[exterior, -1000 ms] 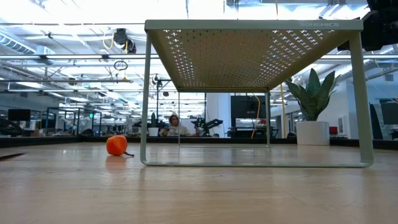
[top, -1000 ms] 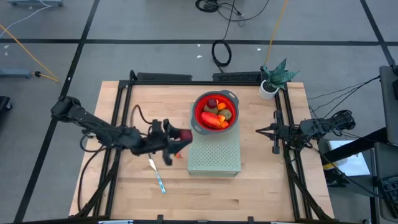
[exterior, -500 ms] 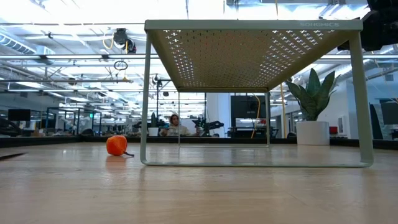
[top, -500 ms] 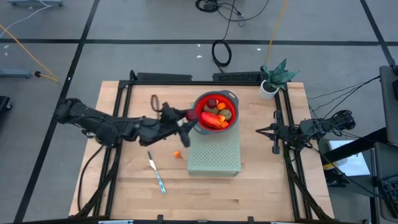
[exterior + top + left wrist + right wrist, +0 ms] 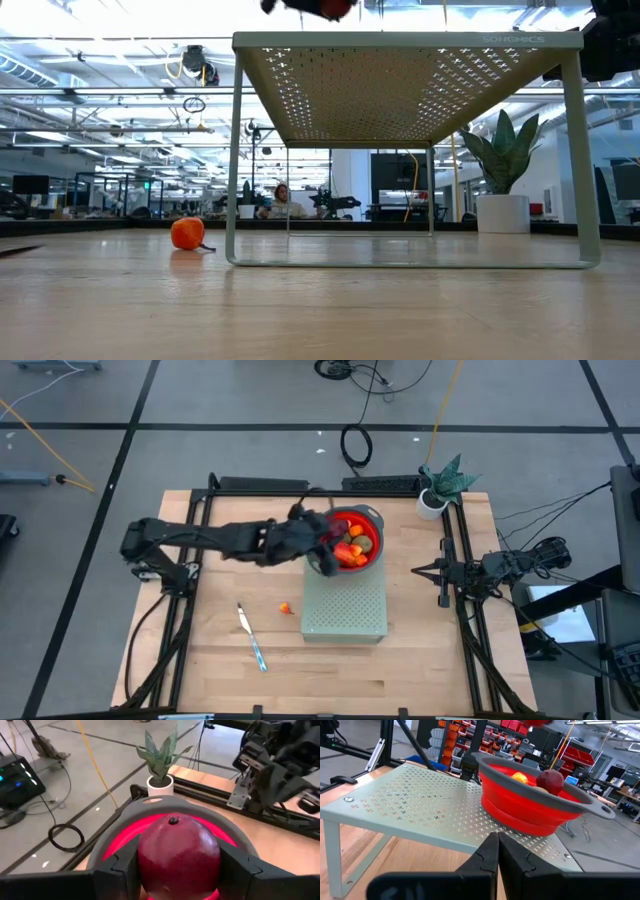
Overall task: Pick & Place Fruit
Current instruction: Put the pomegranate into the red strainer bowl on the shelf
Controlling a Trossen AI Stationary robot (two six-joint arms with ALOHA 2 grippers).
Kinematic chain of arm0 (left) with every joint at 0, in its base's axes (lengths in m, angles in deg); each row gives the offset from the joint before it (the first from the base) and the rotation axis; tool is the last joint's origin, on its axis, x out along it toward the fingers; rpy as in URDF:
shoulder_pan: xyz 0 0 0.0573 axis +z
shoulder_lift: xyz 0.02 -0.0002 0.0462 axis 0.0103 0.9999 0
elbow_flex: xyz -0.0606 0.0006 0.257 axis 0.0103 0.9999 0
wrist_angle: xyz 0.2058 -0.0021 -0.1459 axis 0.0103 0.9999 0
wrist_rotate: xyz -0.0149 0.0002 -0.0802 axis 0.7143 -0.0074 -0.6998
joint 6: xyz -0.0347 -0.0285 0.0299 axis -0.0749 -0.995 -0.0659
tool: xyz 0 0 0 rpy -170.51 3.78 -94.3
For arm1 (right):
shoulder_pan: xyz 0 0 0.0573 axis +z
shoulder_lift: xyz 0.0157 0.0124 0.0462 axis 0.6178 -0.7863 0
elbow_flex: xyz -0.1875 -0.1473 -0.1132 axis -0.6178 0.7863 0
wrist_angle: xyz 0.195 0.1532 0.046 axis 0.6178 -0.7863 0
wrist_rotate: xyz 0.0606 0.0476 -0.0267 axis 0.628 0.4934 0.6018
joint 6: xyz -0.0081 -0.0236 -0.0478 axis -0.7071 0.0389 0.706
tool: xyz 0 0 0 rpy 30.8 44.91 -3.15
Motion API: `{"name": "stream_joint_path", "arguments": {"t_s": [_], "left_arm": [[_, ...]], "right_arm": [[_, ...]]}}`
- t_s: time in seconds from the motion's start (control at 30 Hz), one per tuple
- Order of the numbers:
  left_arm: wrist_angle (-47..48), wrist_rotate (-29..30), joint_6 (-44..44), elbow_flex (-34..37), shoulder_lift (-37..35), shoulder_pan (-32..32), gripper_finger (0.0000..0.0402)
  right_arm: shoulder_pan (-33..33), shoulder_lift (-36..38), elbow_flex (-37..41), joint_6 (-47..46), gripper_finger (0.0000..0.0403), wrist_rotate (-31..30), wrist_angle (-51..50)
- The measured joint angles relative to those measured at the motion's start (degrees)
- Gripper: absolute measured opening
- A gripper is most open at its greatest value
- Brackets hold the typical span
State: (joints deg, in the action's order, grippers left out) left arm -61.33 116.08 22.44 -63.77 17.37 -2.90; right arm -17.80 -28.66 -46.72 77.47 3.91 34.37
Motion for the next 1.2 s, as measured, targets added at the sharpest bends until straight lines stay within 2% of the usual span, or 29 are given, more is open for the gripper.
{"name": "stream_joint_path", "arguments": {"t_s": [0.3, 0.63, 0.97, 1.2], "left_arm": [[3.46, -7.66, -3.59, -0.73, 3.83, 5.62, 0.0184], [12.08, -8.13, -13.81, -0.71, 3.85, 6.08, 0.0184], [12.74, -9.74, -15.08, -0.71, 3.83, 6.04, 0.0186], [12.69, -9.94, -15.08, -0.71, 3.85, 6.04, 0.0227]], "right_arm": [[-0.02, -0.02, 0.01, -0.03, 0.0000, -0.01, -0.26], [0.01, -0.02, 0.00, 1.15, 0.0000, -0.01, -0.38], [-0.01, -0.02, 0.02, 1.40, 0.0000, -0.01, -0.38], [0.01, -0.02, 0.00, 0.98, 0.0000, -0.01, -0.38]]}}
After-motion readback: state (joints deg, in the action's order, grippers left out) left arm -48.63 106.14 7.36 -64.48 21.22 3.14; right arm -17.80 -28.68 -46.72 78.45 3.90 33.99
